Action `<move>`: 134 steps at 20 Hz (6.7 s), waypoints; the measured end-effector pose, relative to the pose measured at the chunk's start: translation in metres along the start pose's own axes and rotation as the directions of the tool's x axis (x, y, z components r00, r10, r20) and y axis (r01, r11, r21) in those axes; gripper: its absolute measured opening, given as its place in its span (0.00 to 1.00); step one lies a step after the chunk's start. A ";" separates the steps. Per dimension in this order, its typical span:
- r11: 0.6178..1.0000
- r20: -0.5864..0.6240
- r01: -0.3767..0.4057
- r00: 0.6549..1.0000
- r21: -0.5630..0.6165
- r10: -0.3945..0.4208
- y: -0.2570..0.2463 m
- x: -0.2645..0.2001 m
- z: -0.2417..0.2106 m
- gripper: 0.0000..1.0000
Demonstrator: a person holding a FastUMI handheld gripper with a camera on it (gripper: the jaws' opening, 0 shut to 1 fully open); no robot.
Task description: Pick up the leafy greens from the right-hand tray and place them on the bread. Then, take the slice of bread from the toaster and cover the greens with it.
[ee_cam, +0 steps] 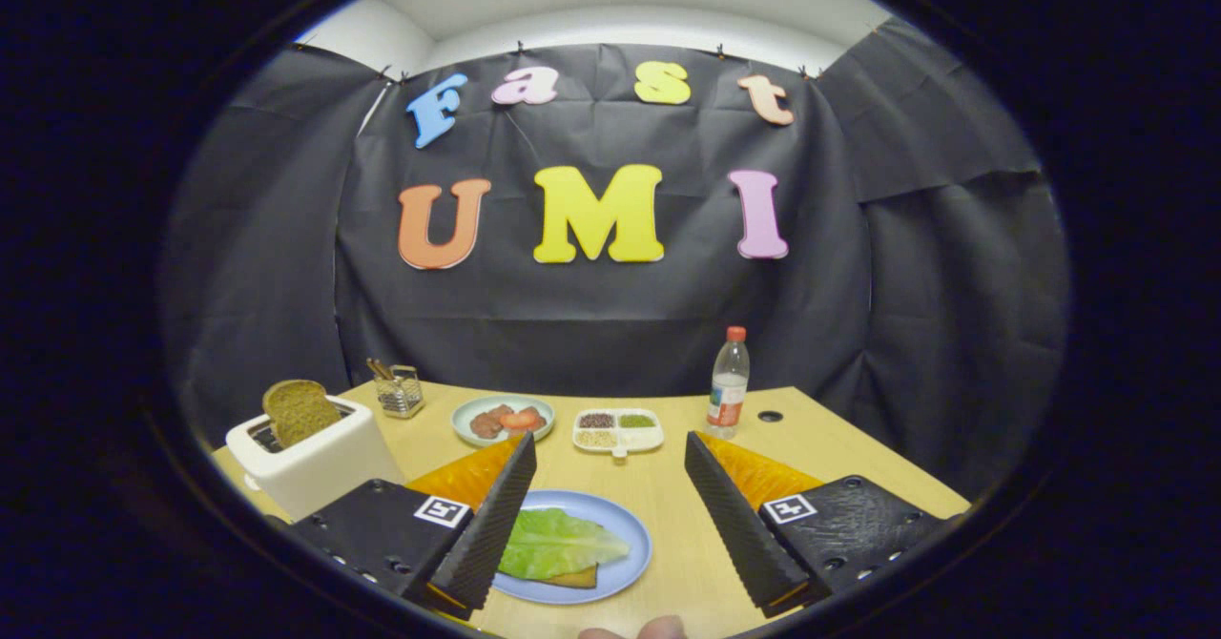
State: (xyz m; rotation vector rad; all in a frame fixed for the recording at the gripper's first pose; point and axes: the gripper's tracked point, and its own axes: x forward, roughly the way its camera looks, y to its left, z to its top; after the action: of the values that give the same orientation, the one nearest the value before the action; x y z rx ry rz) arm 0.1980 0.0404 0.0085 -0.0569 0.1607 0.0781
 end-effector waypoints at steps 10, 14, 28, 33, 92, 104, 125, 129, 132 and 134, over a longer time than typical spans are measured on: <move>0.987 0.083 -0.157 0.985 0.032 0.154 0.154 -0.036 0.045 0.95; 0.982 0.067 -0.185 0.981 0.034 0.183 0.203 -0.034 0.037 0.96; 0.989 -0.161 -0.148 0.976 -0.010 0.144 0.297 0.019 -0.048 0.93; 0.990 -0.192 -0.140 0.971 0.007 0.139 0.295 0.026 -0.054 0.57; 0.937 -0.253 -0.009 0.962 0.350 0.104 0.040 0.056 -0.136 0.18; 0.959 -0.225 0.047 0.974 0.280 0.018 -0.005 0.036 -0.127 0.67; 0.998 0.058 0.032 0.998 0.045 -0.035 0.025 -0.222 -0.067 0.96; 1.000 0.058 -0.015 0.998 0.025 0.014 0.039 -0.229 -0.076 0.96; 0.999 0.025 -0.018 1.000 0.034 0.017 0.038 -0.221 -0.088 0.95; 0.999 0.014 -0.010 1.000 0.044 0.009 0.036 -0.219 -0.090 0.96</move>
State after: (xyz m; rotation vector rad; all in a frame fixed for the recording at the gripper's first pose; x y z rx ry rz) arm -0.0343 0.0547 -0.0465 -0.0114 0.1488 0.0841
